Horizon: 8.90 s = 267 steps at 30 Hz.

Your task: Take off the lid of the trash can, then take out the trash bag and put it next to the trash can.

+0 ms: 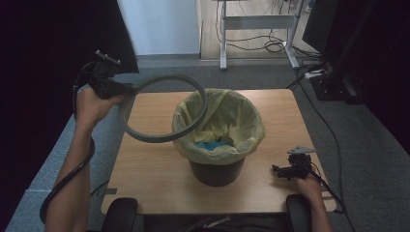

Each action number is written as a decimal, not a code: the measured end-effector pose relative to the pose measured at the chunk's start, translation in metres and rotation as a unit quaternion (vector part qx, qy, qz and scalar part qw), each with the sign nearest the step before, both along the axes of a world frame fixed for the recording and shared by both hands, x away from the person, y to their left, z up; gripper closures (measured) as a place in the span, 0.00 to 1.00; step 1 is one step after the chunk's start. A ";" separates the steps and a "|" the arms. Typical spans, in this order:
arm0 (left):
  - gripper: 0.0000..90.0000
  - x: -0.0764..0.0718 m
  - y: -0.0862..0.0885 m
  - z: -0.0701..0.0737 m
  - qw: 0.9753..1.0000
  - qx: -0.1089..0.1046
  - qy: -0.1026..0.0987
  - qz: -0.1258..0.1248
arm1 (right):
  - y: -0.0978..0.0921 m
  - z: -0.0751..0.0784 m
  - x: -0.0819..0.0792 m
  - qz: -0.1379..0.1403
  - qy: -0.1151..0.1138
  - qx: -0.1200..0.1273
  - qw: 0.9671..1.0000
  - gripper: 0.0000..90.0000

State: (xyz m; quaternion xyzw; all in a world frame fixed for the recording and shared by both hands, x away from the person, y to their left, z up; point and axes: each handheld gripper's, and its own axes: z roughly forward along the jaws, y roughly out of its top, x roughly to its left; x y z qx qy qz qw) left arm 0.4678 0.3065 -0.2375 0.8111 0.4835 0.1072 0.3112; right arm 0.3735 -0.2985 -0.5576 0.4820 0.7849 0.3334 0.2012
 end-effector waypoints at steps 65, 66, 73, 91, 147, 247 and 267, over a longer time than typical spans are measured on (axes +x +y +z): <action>0.87 -0.021 0.098 -0.104 0.995 -0.012 0.022 0.100 | 0.000 0.000 0.000 -0.001 0.000 0.000 1.000 0.00; 0.87 -0.021 0.098 -0.104 0.995 -0.012 0.022 0.100 | 0.000 0.000 0.000 -0.001 0.000 0.000 1.000 0.00; 0.87 -0.020 0.093 -0.123 0.995 -0.017 0.023 0.095 | 0.000 0.000 0.000 -0.001 0.000 -0.001 1.000 0.00; 0.87 -0.016 0.082 -0.163 0.995 -0.021 0.026 0.095 | 0.000 0.000 0.000 -0.001 0.000 0.000 1.000 0.00; 0.83 -0.018 0.058 -0.287 0.992 0.029 0.016 0.124 | 0.000 0.000 0.000 -0.001 0.000 0.000 1.000 0.00; 0.04 -0.056 -0.004 -0.170 0.995 0.012 -0.039 -0.092 | 0.026 0.149 -0.012 0.146 -0.014 0.040 0.988 0.00; 0.04 -0.068 -0.029 -0.095 0.986 0.015 -0.059 -0.154 | 0.052 0.221 -0.016 0.216 -0.022 0.037 0.975 0.00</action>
